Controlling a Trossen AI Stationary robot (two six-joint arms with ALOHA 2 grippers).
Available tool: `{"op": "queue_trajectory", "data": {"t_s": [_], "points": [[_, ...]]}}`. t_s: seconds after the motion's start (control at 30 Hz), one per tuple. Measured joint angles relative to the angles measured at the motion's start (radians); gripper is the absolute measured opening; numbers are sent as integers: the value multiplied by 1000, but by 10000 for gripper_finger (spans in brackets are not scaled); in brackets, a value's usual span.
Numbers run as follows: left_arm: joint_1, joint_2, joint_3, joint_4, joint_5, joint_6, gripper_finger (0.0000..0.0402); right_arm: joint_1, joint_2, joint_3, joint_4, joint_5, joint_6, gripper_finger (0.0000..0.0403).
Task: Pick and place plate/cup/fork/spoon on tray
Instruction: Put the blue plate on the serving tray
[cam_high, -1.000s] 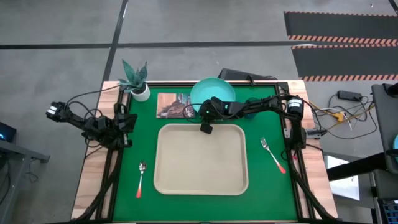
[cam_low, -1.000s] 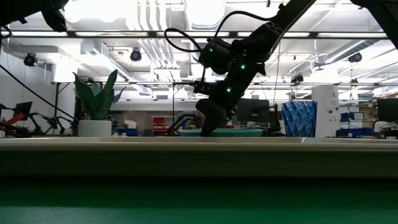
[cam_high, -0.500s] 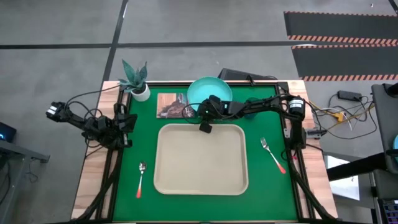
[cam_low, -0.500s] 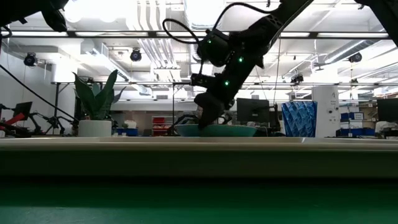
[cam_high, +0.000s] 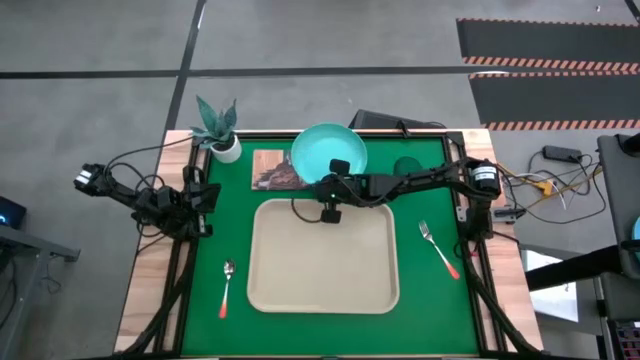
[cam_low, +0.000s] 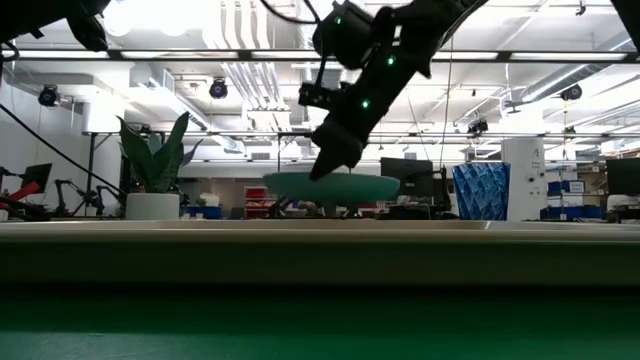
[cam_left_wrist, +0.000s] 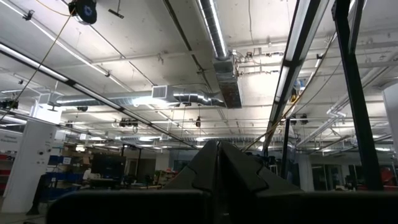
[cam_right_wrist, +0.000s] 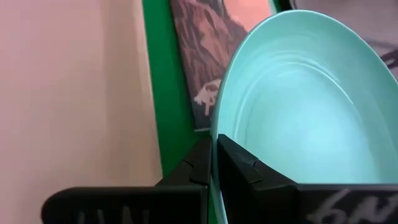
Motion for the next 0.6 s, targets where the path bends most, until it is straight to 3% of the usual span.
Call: {"op": "queue_trajectory", "data": {"t_s": [0.6], "points": [[0,0,0,0,0,0,4,265,-72,15,-39,-9,28,9]]}}
